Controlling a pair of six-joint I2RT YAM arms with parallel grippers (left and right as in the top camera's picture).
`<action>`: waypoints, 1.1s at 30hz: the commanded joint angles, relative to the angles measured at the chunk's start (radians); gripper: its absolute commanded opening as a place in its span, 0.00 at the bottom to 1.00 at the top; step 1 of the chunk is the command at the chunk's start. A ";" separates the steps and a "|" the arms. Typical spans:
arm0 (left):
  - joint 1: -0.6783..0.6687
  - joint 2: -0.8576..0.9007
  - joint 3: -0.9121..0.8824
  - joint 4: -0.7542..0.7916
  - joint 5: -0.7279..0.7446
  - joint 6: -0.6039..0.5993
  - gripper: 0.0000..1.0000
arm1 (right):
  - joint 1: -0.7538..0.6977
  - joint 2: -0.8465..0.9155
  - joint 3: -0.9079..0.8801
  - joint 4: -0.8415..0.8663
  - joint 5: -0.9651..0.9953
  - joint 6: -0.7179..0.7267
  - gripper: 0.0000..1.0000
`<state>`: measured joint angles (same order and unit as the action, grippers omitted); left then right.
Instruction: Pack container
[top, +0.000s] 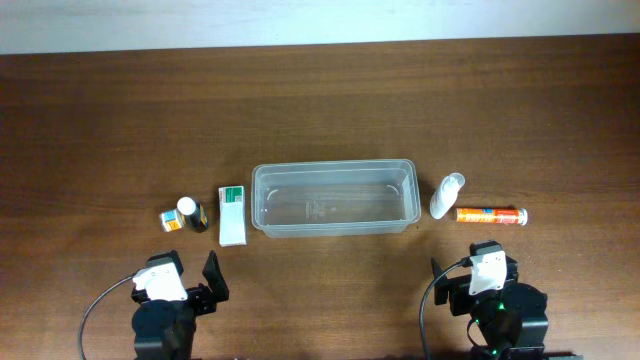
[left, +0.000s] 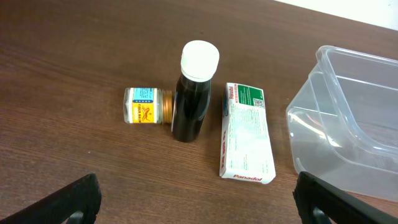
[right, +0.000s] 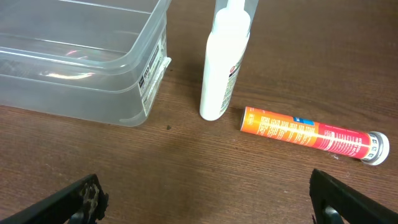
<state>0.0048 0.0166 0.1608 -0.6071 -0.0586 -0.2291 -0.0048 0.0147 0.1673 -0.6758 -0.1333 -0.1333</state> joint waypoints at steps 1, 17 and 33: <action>-0.005 -0.011 -0.006 0.005 0.011 -0.002 1.00 | 0.004 -0.008 -0.005 0.000 -0.013 0.004 0.98; -0.005 -0.011 -0.006 0.005 0.011 -0.002 1.00 | 0.004 -0.008 -0.005 0.036 -0.013 0.004 0.98; -0.005 -0.011 -0.006 0.005 0.011 -0.002 1.00 | 0.004 -0.008 -0.005 0.122 -0.018 0.168 0.99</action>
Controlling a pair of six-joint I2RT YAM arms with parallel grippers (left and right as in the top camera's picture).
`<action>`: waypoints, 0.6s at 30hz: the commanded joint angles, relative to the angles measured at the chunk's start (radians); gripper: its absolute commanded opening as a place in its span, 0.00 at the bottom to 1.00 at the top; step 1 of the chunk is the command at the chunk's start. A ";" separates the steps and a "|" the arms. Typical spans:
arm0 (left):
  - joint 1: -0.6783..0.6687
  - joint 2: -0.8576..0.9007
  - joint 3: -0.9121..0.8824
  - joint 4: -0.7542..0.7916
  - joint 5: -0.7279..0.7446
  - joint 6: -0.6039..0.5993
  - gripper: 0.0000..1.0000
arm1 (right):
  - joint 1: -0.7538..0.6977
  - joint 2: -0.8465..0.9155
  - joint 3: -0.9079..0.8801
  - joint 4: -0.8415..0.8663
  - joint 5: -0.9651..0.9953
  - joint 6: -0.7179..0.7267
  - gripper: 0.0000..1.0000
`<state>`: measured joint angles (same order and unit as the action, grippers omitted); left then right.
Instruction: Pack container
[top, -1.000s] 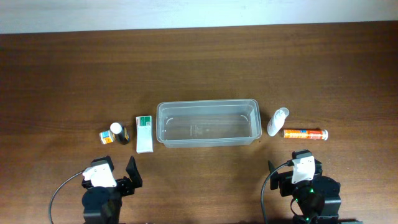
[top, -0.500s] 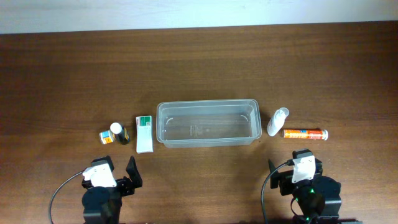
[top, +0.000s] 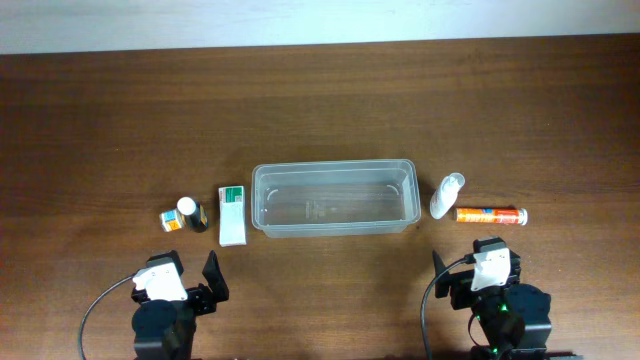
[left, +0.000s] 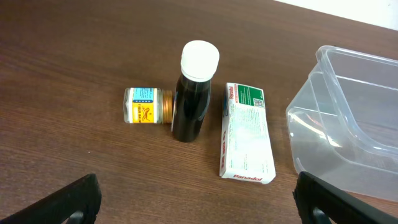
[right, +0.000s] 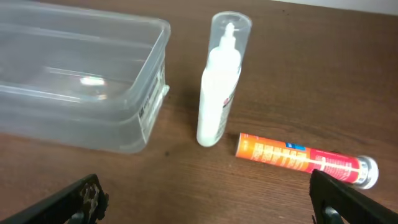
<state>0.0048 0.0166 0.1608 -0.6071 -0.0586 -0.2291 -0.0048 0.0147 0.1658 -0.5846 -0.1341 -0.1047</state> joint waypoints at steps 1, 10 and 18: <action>-0.005 -0.011 -0.006 0.005 0.011 -0.002 1.00 | 0.004 -0.008 -0.001 0.046 -0.019 0.197 0.98; -0.005 -0.011 -0.006 0.005 0.011 -0.002 1.00 | 0.004 0.094 0.358 0.036 -0.062 0.454 0.98; -0.005 -0.011 -0.006 0.005 0.011 -0.002 1.00 | 0.004 0.273 0.633 -0.033 -0.190 0.451 0.98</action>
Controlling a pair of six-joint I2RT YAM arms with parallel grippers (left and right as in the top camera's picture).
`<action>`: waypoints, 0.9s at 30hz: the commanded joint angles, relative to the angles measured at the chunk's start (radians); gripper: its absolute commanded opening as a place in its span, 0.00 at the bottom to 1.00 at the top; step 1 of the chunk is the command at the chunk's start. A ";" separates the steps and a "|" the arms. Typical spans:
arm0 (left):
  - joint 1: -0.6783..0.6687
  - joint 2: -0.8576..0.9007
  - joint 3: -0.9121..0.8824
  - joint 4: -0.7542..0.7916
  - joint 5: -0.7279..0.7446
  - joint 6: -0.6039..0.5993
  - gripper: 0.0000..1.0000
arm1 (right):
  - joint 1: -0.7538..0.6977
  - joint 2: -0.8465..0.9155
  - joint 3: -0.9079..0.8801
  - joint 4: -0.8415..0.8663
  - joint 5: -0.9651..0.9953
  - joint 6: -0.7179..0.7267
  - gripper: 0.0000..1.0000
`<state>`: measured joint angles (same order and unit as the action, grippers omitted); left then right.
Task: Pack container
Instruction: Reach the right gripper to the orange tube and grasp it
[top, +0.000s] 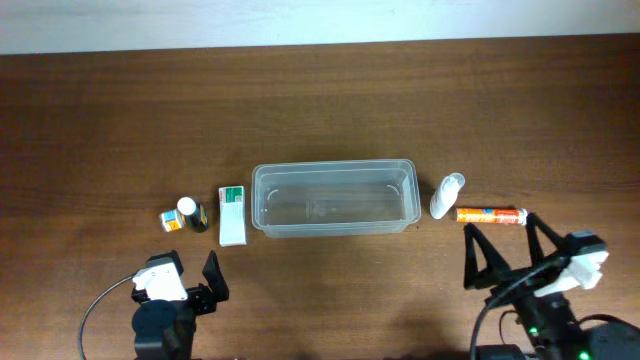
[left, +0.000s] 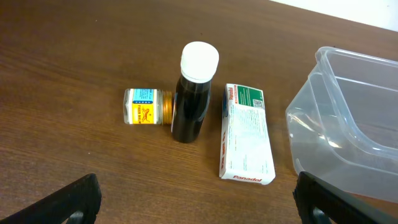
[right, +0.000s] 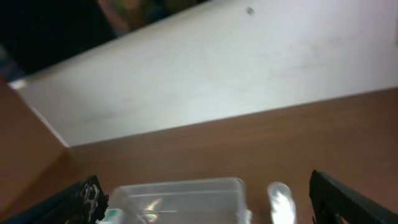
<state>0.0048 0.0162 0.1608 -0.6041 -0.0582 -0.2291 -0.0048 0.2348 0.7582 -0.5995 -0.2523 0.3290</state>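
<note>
The clear plastic container (top: 333, 165) stands empty mid-table; its corner shows in the left wrist view (left: 348, 124) and blurred in the right wrist view (right: 180, 198). Left of it lie a white Panadol box (top: 232, 214) (left: 247, 132), an upright dark bottle with a white cap (top: 190, 213) (left: 193, 99) and a small yellow jar (top: 170, 219) (left: 146, 106). On its right stand a white spray bottle (top: 447, 195) (right: 280, 202) and an orange tube (top: 490, 214). My left gripper (top: 187, 278) (left: 196, 208) is open, short of these items. My right gripper (top: 505, 250) (right: 208, 208) is open, just in front of the tube.
The brown wooden table (top: 320, 100) runs back to a pale wall (right: 217, 81). Both arm bases sit at the front edge, with a black cable (top: 100, 305) trailing from the left one.
My right gripper has risen and tipped upward: its camera now looks across the table to the far wall, and its spread fingers reach closer to the orange tube. The left arm is unchanged.
Both grippers first rested open at the front edge, the right one looking down on the spray bottle and tube. Then the right view had tilted slightly up. Now the right gripper is lifted and forward; no item has moved.
</note>
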 joint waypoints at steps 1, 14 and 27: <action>-0.005 -0.010 -0.006 0.002 0.010 -0.002 1.00 | 0.004 0.075 0.050 -0.029 -0.077 0.016 0.98; -0.005 -0.010 -0.006 0.002 0.010 -0.002 1.00 | 0.004 0.727 0.603 -0.459 0.176 0.027 0.98; -0.005 -0.010 -0.006 0.002 0.010 -0.002 1.00 | -0.266 1.114 0.657 -0.636 0.265 0.293 0.98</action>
<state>0.0048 0.0154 0.1604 -0.6041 -0.0582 -0.2291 -0.1795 1.2808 1.4063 -1.2140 0.0071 0.5274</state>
